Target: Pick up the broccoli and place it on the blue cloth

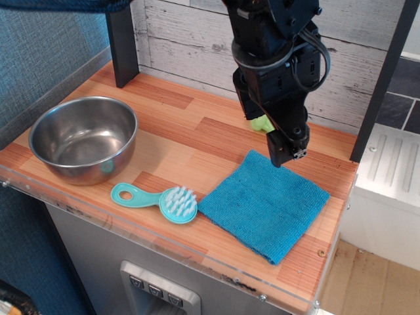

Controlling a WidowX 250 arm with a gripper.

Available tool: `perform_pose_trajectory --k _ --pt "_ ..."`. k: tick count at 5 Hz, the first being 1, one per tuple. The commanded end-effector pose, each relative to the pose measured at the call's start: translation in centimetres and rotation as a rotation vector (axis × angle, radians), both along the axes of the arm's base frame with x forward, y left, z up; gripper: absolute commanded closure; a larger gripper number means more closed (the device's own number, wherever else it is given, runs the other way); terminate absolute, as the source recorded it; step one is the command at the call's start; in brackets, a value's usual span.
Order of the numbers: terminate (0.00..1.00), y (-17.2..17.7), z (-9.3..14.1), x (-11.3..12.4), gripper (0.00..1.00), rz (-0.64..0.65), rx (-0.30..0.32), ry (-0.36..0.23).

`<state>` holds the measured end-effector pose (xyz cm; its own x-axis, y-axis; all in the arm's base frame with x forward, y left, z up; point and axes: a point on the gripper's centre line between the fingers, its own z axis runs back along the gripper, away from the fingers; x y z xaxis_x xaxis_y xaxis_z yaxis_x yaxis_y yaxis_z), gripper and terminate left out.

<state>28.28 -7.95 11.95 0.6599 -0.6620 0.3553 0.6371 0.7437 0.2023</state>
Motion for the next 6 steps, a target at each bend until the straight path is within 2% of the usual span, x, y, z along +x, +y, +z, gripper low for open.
perform_pose_trajectory --k 1,2,4,5,6 --pt "0.0 0.0 0.0 0.0 0.0 0.0 0.0 0.0" --pt "0.0 0.1 -0.4 1.4 0.0 0.132 -0.032 0.009" --pt "0.0 0.6 -0.8 4.8 0.0 0.366 -0.156 -0.079" --pt "0.0 0.8 -1.5 6.5 0.0 0.505 -0.242 -0.108" --pt "0.0 2.1 -2.0 8.5 0.0 0.599 -0.235 -0.127"
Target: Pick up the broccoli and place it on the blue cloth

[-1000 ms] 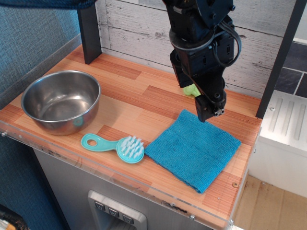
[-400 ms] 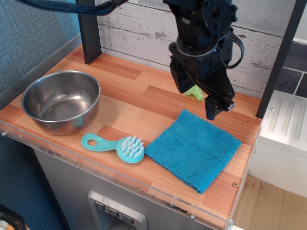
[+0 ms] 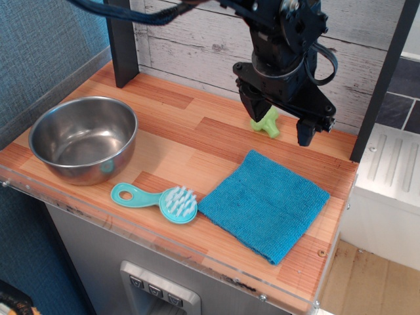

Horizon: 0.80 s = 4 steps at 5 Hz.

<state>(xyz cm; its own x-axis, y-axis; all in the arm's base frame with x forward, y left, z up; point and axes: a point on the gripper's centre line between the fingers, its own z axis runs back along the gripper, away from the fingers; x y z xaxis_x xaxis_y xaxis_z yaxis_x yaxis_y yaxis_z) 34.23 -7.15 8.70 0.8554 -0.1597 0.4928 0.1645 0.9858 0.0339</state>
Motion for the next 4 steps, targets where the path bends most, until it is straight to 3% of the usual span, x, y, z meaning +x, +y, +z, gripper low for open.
perform_pose_trajectory --k 1,4 --pt "0.0 3.0 0.7 3.6 0.0 0.128 0.016 -0.049" --pt "0.0 4.3 -2.5 5.6 0.0 0.176 -0.003 -0.026"
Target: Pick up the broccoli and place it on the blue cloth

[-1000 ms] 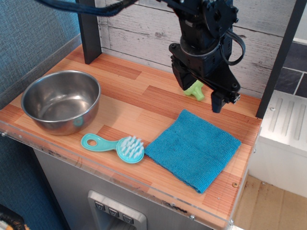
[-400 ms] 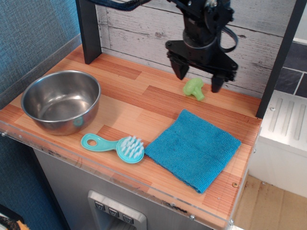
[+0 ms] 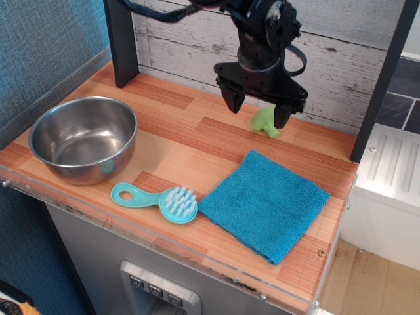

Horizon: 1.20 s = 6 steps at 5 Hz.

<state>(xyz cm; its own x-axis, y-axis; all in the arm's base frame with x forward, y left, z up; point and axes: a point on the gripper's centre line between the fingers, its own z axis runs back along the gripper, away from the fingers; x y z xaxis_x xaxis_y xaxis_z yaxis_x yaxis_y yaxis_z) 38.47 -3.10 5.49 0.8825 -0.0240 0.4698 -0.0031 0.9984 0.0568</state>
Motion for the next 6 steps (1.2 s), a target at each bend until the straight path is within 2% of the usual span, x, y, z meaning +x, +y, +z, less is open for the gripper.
perform_pose_trajectory --k 1,3,4,6 --pt "0.0 -0.2 -0.3 2.2 0.0 0.012 -0.032 -0.046" --pt "0.0 0.2 -1.7 3.5 0.0 0.014 -0.034 -0.033" --pt "0.0 0.3 -1.9 3.6 1.0 -0.001 -0.002 -0.015" --pt "0.0 0.0 -1.7 3.1 1.0 -0.01 0.006 -0.017"
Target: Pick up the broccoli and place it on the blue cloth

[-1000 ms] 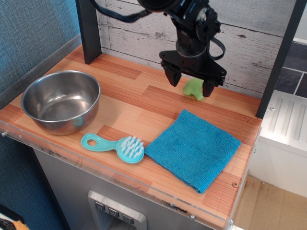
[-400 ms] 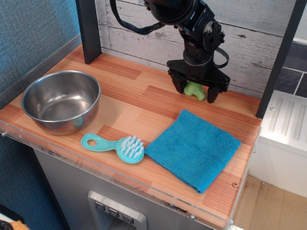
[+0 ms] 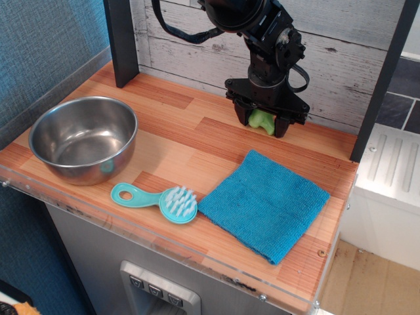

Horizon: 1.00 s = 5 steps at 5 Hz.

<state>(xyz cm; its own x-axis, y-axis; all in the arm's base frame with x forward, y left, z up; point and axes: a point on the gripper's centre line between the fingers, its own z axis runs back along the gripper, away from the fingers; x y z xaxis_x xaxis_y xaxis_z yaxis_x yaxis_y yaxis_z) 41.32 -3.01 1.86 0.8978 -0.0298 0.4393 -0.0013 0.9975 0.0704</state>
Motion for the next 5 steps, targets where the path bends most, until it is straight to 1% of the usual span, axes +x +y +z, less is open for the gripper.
perform_pose_trajectory --k 1,2,3,4,5 --pt "0.0 -0.5 2.8 0.1 1.0 -0.023 -0.014 -0.066" --pt "0.0 -1.0 4.3 -0.2 1.0 -0.041 -0.006 -0.093" --pt "0.0 -1.7 6.9 -1.6 1.0 -0.056 0.01 -0.135" --pt "0.0 -2.7 8.8 -3.6 1.0 -0.094 0.008 -0.172" --pt "0.0 -4.0 8.9 -6.8 1.0 -0.15 -0.009 -0.167"
